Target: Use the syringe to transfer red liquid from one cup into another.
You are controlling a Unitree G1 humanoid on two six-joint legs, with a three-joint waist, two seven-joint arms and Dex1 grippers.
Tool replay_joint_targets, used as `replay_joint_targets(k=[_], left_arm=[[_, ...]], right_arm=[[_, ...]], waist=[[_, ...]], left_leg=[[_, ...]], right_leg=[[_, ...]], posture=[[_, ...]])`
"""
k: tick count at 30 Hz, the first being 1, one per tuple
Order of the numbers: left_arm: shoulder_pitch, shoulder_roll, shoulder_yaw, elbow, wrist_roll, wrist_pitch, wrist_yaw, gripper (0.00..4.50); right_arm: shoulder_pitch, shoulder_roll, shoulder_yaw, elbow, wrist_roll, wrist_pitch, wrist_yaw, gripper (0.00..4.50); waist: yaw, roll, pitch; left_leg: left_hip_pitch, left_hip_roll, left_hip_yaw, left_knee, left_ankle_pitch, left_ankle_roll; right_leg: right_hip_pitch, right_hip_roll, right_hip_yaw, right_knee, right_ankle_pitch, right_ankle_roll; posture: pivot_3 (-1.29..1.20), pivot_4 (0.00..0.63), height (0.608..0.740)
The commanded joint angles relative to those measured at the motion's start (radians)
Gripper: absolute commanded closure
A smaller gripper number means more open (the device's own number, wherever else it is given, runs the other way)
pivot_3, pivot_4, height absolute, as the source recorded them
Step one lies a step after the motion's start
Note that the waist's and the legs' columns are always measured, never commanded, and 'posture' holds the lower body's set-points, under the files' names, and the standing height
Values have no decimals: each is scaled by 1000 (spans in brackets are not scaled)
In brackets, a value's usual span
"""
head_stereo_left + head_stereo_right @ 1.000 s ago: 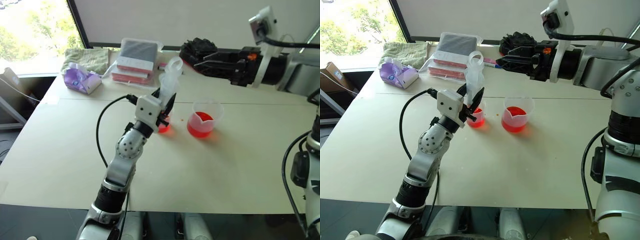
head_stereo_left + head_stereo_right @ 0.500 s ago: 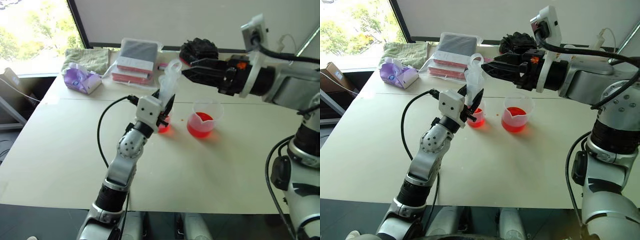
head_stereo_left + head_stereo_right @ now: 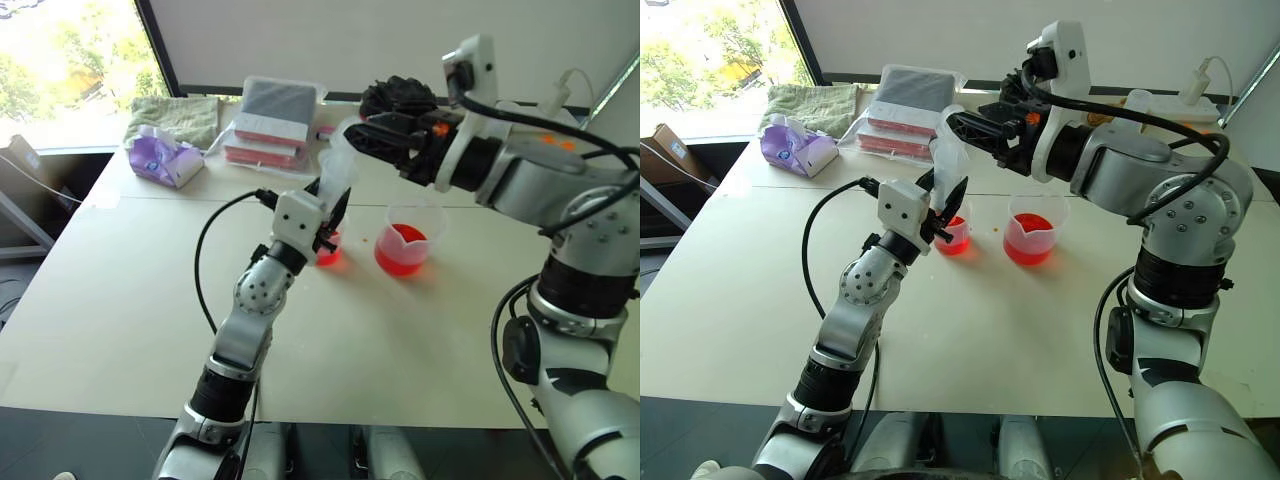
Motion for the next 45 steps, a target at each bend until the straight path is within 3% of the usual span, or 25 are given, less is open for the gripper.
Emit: replay_joint_targets(k=[1, 2, 8, 9, 45], left_arm=[[-11, -6, -5, -30, 3, -14, 0, 2972], [-12, -6, -5, -29, 4, -14, -1, 2972], [-12, -6, -4, -34, 0, -6, -4, 2972], [-13, -6, -3, -34, -1, -5, -4, 2972], [-113, -85, -7, 2, -11, -14, 1, 2972]], right_arm=[[-11, 19, -8, -35, -11, -36, -16, 1466], [-10, 27, -3, -41, -11, -37, -18, 1466], [-7, 55, -1, -54, -4, -26, -35, 4378], [-6, 56, 0, -55, -3, -24, -36, 4451], [17, 23, 113, -101, -92, 66, 33, 4451]], waist=[[0, 0, 0], [0, 0, 0], [0, 0, 0], [0, 0, 0], [0, 0, 0]], left_leg=[[0, 0, 0, 0, 0, 0], [0, 0, 0, 0, 0, 0], [0, 0, 0, 0, 0, 0], [0, 0, 0, 0, 0, 0], [0, 0, 0, 0, 0, 0]], right_leg=[[0, 0, 0, 0, 0, 0], [0, 0, 0, 0, 0, 0], [0, 0, 0, 0, 0, 0], [0, 0, 0, 0, 0, 0], [0, 1, 0, 0, 0, 0]], posture=[[0, 150, 740], [0, 150, 740], [0, 150, 740], [0, 150, 740], [0, 150, 740]])
